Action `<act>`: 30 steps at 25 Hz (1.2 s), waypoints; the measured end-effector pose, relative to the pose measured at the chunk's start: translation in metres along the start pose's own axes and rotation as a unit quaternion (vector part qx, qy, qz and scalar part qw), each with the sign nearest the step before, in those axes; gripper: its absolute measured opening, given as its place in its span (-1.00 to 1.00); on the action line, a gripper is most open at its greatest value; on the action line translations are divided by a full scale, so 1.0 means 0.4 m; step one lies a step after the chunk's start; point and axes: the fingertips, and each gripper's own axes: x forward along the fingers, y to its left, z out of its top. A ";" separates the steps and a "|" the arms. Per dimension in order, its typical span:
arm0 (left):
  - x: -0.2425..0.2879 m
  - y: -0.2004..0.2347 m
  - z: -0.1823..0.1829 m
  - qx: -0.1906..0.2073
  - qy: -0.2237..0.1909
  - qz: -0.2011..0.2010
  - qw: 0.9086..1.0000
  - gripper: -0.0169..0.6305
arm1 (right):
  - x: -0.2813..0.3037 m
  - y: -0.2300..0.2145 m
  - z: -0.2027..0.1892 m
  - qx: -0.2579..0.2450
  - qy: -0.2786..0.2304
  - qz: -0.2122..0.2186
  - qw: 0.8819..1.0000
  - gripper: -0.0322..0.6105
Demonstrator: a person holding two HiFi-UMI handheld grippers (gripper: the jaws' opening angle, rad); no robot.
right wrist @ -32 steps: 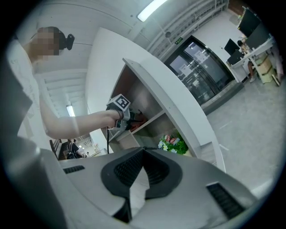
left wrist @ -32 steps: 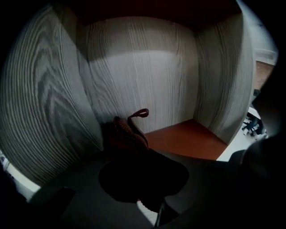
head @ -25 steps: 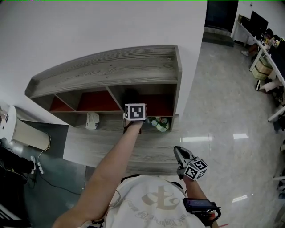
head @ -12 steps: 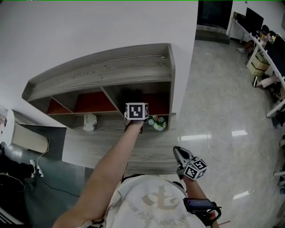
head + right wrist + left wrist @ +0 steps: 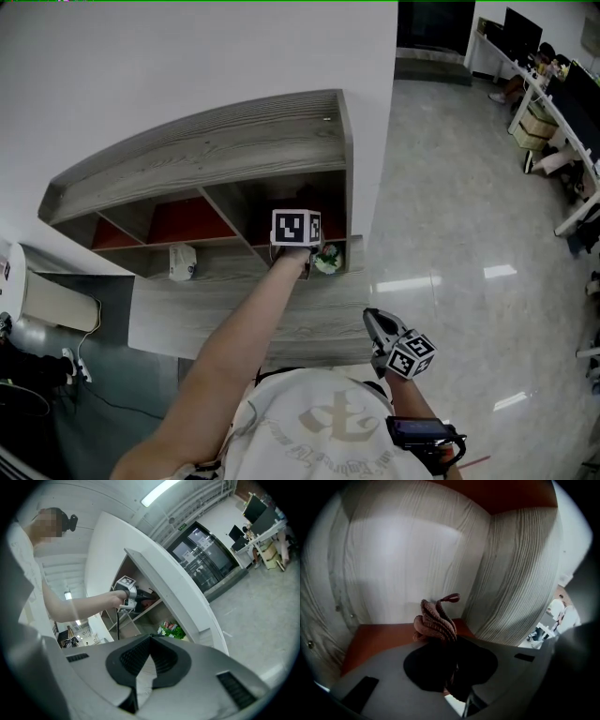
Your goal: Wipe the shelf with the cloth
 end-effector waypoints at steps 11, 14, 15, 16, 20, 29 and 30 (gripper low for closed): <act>0.025 -0.117 -0.009 0.019 0.030 -0.079 0.996 -0.74 | -0.031 -0.011 -0.006 0.003 0.001 -0.008 1.000 -0.89; 0.015 -0.139 -0.027 0.032 0.039 -0.088 0.995 -0.74 | -0.029 -0.010 -0.006 -0.001 0.002 -0.008 1.000 -0.89; 0.011 -0.145 -0.032 0.033 0.039 -0.091 0.995 -0.74 | -0.027 -0.009 -0.005 -0.002 0.003 -0.007 1.000 -0.89; 0.005 -0.149 -0.037 0.032 0.037 -0.093 0.994 -0.74 | -0.024 -0.006 -0.004 -0.004 0.003 -0.006 1.000 -0.89; -0.026 -0.165 -0.061 0.030 0.024 -0.109 0.993 -0.74 | -0.016 0.004 -0.002 -0.007 0.005 -0.005 1.000 -0.89; -0.111 -0.191 -0.173 -0.005 -0.032 -0.226 0.974 -0.74 | 0.022 0.017 0.032 -0.016 -0.005 -0.012 1.000 -0.89; -0.123 -0.185 -0.190 -0.004 -0.037 -0.228 0.973 -0.74 | 0.025 0.020 0.035 -0.018 -0.006 -0.013 1.000 -0.89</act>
